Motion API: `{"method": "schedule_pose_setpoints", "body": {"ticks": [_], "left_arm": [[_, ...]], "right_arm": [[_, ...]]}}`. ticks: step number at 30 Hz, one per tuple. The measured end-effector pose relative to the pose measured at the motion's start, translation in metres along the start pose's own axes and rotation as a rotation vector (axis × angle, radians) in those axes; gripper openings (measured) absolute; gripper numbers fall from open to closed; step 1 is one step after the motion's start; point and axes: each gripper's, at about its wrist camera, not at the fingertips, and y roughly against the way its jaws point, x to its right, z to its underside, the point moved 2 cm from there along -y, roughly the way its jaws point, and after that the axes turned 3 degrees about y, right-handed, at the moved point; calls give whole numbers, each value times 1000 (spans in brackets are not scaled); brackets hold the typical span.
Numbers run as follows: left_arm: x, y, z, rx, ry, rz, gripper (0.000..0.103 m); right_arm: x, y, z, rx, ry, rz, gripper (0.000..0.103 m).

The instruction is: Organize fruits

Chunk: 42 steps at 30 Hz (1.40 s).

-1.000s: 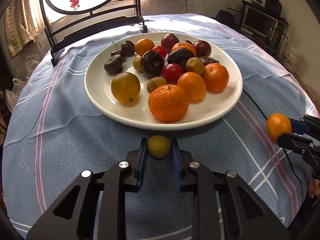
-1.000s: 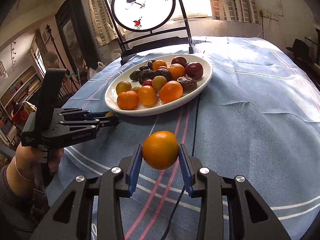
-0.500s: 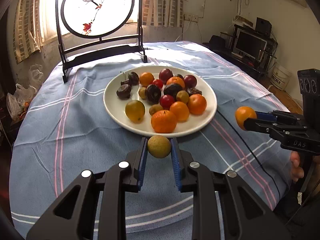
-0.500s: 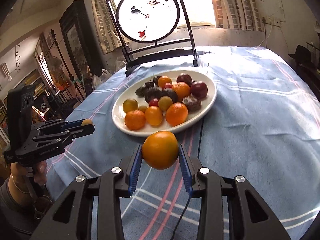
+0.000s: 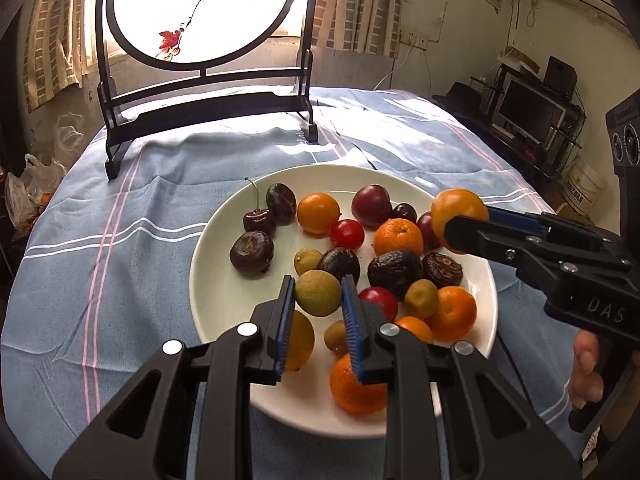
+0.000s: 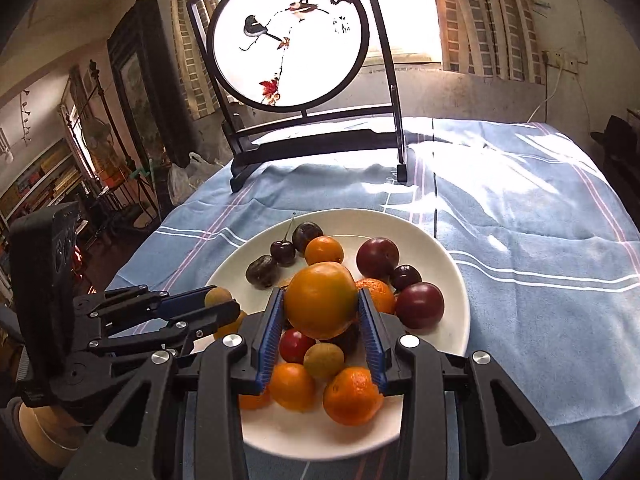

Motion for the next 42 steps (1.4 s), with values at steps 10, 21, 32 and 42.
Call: {"method": "schedule_pose_setpoints", "body": {"ticks": [10, 21, 32, 42], "left_arm": [[-10, 38, 21, 61, 40, -70, 92], [-6, 151, 114, 122, 49, -139, 98], [-7, 222, 150, 204, 135, -256, 98], [-2, 248, 146, 245, 151, -284, 98]], "right_arm": [[-13, 29, 16, 22, 59, 40, 66], [-12, 133, 101, 73, 13, 80, 99], [20, 201, 148, 119, -71, 195, 99], [27, 246, 162, 190, -76, 230, 99]]}}
